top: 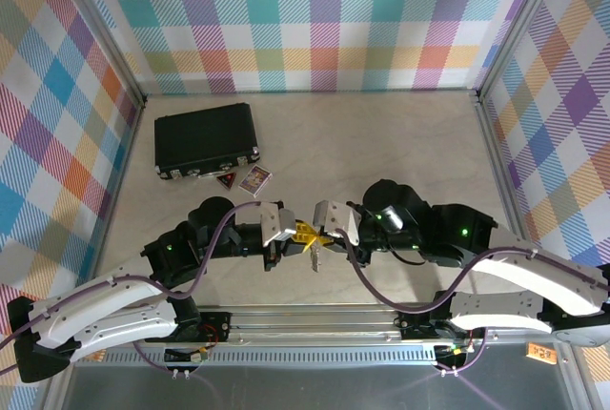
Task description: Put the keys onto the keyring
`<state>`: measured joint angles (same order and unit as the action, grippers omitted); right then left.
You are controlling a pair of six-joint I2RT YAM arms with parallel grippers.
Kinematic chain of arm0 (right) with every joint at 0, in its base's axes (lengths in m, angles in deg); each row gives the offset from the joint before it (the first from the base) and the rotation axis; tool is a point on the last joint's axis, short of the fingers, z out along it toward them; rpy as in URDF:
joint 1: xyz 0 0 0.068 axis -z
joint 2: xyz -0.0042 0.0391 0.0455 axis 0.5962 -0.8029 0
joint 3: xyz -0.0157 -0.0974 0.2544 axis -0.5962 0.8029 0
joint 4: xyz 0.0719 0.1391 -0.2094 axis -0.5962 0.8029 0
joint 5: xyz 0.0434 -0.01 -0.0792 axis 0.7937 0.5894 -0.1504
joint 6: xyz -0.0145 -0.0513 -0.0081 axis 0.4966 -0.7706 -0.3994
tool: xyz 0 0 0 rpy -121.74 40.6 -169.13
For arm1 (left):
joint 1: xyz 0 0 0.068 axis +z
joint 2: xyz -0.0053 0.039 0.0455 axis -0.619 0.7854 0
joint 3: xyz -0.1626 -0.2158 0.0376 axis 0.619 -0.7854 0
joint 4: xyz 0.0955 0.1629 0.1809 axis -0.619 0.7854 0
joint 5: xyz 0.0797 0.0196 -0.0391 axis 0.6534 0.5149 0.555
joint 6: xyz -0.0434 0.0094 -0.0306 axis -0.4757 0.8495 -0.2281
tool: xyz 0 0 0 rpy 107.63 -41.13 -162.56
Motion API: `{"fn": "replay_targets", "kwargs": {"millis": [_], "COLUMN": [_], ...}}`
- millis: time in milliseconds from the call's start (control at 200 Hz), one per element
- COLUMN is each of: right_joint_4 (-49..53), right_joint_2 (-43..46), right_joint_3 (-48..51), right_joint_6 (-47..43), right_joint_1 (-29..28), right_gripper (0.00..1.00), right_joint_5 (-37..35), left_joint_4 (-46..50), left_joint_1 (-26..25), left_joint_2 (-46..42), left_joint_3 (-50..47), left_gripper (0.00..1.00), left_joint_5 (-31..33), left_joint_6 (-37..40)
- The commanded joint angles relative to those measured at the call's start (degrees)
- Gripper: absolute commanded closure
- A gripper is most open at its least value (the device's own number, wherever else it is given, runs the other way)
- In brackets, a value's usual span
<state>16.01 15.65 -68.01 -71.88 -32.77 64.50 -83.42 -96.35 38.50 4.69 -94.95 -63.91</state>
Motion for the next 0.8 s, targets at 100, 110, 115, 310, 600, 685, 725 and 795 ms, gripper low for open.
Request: {"fn": "replay_targets", "kwargs": {"millis": [100, 110, 115, 310, 600, 685, 725, 795], "right_joint_4": [-0.5, -0.6, -0.6, -4.1, -11.0, -11.7, -11.8, -11.9], "right_joint_2": [0.4, 0.4, 0.5, 2.1, 7.4, 8.4, 8.8, 9.5], "right_joint_3": [-2.1, -2.1, -2.0, -0.1, 4.4, 4.8, 4.9, 5.2], "right_joint_6": [0.0, 0.1, 0.2, 3.0, 5.2, 5.4, 5.5, 5.6], "right_joint_1": [-1.4, -1.5, -1.5, -1.5, -1.5, -1.4, -1.5, -1.5], "right_gripper": [1.0, 1.0, 1.0, 0.89, 0.8, 0.81, 0.81, 0.82], "right_joint_5": [4.1, 4.2, 4.1, 4.4, 7.5, 8.0, 8.0, 8.1], "left_joint_4": [-2.7, -2.8, -2.8, -5.2, -14.4, -18.3, -19.4, -19.8], "left_joint_1": [0.2, 0.2, 0.2, 0.3, 0.3, 0.3, 0.3, 0.3], "left_joint_2": [-0.3, -0.5, -0.5, -2.1, -2.8, -2.7, -2.7, -2.5], "left_joint_3": [1.6, 1.6, 1.6, 1.5, -0.9, -1.9, -2.3, -2.3], "left_gripper": [1.0, 1.0, 1.0, 1.0, 1.0, 1.0, 1.0, 1.0], "left_joint_5": [2.4, 2.4, 2.3, 0.8, -6.2, -7.4, -7.6, -8.0], "left_joint_6": [0.3, 0.3, 0.3, -0.6, -6.3, -8.2, -8.7, -8.6]}}
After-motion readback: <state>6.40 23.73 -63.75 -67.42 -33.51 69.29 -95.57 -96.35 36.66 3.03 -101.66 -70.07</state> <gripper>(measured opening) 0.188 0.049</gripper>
